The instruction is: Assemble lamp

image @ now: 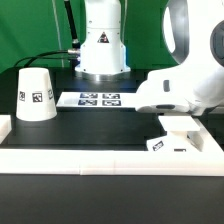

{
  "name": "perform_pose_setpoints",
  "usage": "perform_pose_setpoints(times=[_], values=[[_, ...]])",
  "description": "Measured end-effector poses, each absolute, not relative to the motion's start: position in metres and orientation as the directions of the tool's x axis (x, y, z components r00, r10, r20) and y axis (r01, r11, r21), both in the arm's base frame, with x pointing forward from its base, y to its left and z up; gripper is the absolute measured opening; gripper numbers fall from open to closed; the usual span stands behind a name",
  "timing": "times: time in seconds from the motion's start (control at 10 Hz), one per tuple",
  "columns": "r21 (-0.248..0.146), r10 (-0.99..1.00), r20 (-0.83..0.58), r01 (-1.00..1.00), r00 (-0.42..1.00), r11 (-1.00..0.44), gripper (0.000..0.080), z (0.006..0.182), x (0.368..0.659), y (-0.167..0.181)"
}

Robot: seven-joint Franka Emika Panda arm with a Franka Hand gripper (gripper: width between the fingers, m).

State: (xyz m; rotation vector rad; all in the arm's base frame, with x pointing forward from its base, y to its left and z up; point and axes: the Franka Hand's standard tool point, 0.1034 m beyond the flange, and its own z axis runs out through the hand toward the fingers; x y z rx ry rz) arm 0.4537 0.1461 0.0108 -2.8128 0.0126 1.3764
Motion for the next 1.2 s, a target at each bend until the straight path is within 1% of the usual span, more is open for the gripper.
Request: perform_pose_setpoints(times=[0.1,0.2,0.3,0.7,0.8,0.9,1.0,1.2], values=[[-0.005,-0.004,-0.786,-0.013,0.618,-1.000,0.0699,0.008,0.453,0.146],[-0.005,-0.004,-0.786,-0.013,0.618,-1.000,0.0645,0.007,0.452,0.145],[-0.005,-0.006,-0.787,-0.015,0.618,-1.000,0.0574,0.007,0.452,0.144],[-0.005,-0.006,-0.787,-0.016,0.618,-1.000,0.0574,0.007,0.452,0.144],[-0.031,0.030,-0.785,0.009,0.619,-0.999,0.0574,0.009,0.453,0.142],[-0.066,0.072,-0.779,0.032,0.622,-0.997,0.0574,0.013,0.456,0.139],[-0.095,0.101,-0.779,0.043,0.619,-0.995,0.0574,0.020,0.459,0.134],[-0.120,0.123,-0.782,0.046,0.612,-0.992,0.0576,0.041,0.465,0.125]])
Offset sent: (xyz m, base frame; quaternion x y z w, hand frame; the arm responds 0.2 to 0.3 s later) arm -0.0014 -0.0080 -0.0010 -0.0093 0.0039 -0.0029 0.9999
